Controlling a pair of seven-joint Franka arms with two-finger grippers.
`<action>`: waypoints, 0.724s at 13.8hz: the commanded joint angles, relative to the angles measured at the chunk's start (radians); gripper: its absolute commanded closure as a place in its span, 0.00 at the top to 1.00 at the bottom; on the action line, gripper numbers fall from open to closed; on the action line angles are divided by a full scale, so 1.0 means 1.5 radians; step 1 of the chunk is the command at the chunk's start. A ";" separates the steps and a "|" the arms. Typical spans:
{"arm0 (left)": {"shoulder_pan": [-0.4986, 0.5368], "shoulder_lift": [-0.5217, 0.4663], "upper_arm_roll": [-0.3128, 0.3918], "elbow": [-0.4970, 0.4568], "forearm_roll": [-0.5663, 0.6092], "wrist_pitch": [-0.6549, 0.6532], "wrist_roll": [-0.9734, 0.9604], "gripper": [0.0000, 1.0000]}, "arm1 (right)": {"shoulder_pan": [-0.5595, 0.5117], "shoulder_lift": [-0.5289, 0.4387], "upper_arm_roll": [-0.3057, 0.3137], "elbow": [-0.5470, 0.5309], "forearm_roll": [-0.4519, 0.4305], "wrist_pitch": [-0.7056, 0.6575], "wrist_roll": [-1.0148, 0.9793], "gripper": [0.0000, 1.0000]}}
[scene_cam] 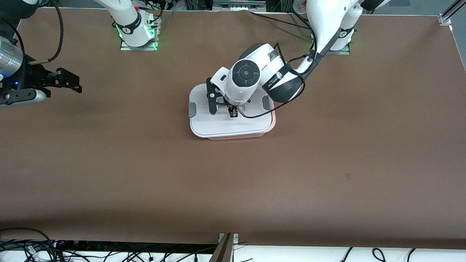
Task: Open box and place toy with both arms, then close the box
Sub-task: 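Carry the lid with the left gripper back over the box while the right gripper withdraws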
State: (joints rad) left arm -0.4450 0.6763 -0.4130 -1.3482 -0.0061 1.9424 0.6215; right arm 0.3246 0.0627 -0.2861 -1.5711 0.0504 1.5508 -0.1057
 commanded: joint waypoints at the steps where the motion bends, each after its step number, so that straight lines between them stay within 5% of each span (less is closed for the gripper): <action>1: 0.007 -0.015 0.003 -0.019 -0.001 -0.026 -0.023 0.00 | -0.063 -0.035 0.071 -0.039 -0.011 0.018 0.013 1.00; 10: 0.032 -0.014 0.004 -0.015 0.001 -0.050 -0.006 0.00 | -0.065 -0.036 0.074 -0.036 -0.015 0.018 0.011 1.00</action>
State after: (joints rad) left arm -0.4111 0.6722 -0.4208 -1.3457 -0.0151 1.9023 0.5976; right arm 0.2475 0.0346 -0.1955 -1.5972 0.0423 1.5641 -0.0971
